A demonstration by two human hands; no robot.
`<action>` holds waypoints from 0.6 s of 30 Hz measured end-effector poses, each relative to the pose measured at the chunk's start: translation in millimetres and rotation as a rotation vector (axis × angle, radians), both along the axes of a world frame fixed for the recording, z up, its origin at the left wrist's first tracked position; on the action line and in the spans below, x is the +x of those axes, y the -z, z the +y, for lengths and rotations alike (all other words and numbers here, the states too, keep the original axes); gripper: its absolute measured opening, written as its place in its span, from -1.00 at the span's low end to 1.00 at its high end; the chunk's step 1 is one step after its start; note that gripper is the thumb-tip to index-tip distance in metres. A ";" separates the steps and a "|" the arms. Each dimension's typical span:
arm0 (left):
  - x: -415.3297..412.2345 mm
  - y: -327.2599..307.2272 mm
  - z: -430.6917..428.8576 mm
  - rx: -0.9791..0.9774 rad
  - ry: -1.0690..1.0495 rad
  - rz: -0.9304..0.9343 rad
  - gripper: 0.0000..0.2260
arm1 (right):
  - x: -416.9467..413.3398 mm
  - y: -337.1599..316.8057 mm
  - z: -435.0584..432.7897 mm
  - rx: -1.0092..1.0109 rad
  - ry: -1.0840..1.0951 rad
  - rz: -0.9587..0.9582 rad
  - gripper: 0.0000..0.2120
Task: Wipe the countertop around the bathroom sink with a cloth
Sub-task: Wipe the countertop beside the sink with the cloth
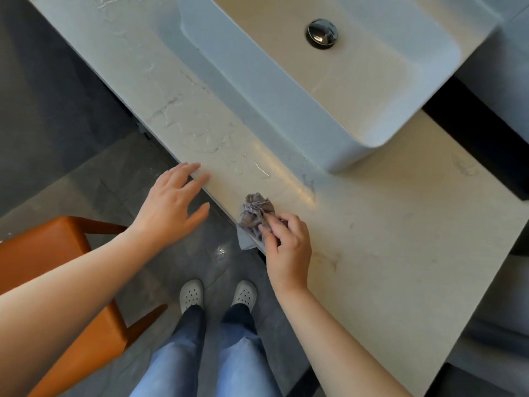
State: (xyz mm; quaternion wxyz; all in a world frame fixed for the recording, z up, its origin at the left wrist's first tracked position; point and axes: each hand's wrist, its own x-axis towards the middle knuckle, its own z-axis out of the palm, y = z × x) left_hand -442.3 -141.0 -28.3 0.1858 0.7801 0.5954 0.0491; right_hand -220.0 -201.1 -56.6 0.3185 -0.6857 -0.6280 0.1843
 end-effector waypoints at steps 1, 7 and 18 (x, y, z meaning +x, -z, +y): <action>-1.8 0.8 5.0 0.002 -0.015 0.011 -0.43 | -3.4 -3.0 -5.6 -0.016 -0.028 0.015 -0.77; -9.2 10.1 19.5 0.001 -0.001 0.013 -0.35 | -0.1 -29.2 -22.2 -0.203 -0.130 0.274 -0.80; -13.7 20.9 16.5 0.003 0.030 -0.003 -0.27 | 68.4 -34.5 81.7 -0.003 0.251 0.042 -0.81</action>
